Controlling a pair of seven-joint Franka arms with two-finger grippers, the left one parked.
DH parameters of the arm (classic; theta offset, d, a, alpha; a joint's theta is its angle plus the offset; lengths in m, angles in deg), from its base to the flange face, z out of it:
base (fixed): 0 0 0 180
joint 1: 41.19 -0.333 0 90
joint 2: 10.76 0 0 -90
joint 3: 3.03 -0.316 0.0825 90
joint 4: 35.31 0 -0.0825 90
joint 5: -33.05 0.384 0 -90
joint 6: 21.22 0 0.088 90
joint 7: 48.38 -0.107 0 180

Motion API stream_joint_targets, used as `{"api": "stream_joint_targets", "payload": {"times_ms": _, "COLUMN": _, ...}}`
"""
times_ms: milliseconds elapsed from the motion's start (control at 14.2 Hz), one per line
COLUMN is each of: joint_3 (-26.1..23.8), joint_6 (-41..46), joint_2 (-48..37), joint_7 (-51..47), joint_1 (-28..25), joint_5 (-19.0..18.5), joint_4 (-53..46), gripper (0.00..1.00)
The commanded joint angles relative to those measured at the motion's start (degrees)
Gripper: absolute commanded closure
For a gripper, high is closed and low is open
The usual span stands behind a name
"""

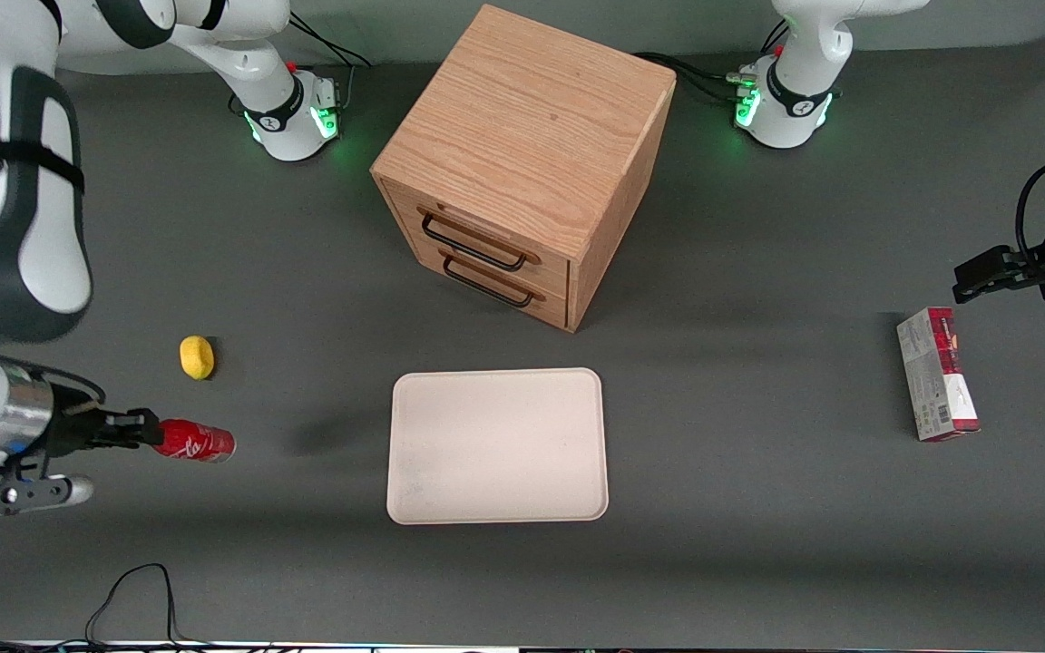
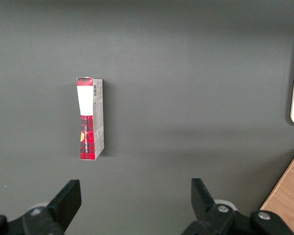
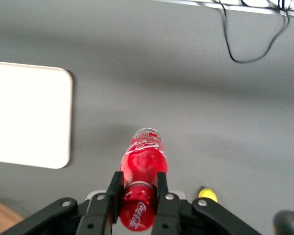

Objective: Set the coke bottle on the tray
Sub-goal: 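Carry the held bottle over to the cream tray's edge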

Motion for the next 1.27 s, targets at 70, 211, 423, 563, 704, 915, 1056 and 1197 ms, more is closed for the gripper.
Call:
{"api": "stream_joint_targets", "payload": {"times_ms": 70, "joint_3": -8.52, "joint_6": -0.80, "joint_2": 2.27, "joint_7": -12.16, "joint_1": -2.80, "joint_5": -5.46, "joint_4": -4.84, "gripper": 1.00}}
{"api": "stream_joint_targets", "payload": {"times_ms": 211, "joint_3": -17.29, "joint_6": -5.28, "joint_2": 4.98, "joint_7": -19.75, "joint_1": -3.96, "joint_5": -15.81, "joint_4": -4.76, "gripper": 1.00}}
{"api": "stream_joint_targets", "payload": {"times_ms": 423, "joint_3": -24.02, "joint_6": -11.51, "joint_2": 10.61, "joint_7": -23.03, "joint_1": -3.87, "joint_5": -21.84, "joint_4": -4.76, "gripper": 1.00}}
{"api": "stream_joint_targets", "payload": {"times_ms": 563, "joint_3": -24.11, "joint_6": -16.52, "joint_2": 14.65, "joint_7": -23.12, "joint_1": -5.18, "joint_5": -22.19, "joint_4": -4.67, "gripper": 1.00}}
{"api": "stream_joint_targets", "payload": {"times_ms": 704, "joint_3": -24.11, "joint_6": -20.39, "joint_2": 17.90, "joint_7": -23.29, "joint_1": -6.51, "joint_5": -23.68, "joint_4": -4.06, "gripper": 1.00}}
{"api": "stream_joint_targets", "payload": {"times_ms": 915, "joint_3": -24.11, "joint_6": -22.96, "joint_2": 20.46, "joint_7": -23.29, "joint_1": -6.60, "joint_5": -23.77, "joint_4": -3.09, "gripper": 1.00}}
{"api": "stream_joint_targets", "payload": {"times_ms": 1056, "joint_3": -24.11, "joint_6": -23.05, "joint_2": 21.43, "joint_7": -23.47, "joint_1": -6.69, "joint_5": -23.77, "joint_4": -2.56, "gripper": 0.96}}
{"api": "stream_joint_targets", "payload": {"times_ms": 1197, "joint_3": -24.11, "joint_6": -23.05, "joint_2": 21.44, "joint_7": -23.99, "joint_1": -6.51, "joint_5": -23.69, "joint_4": -2.03, "gripper": 0.37}}
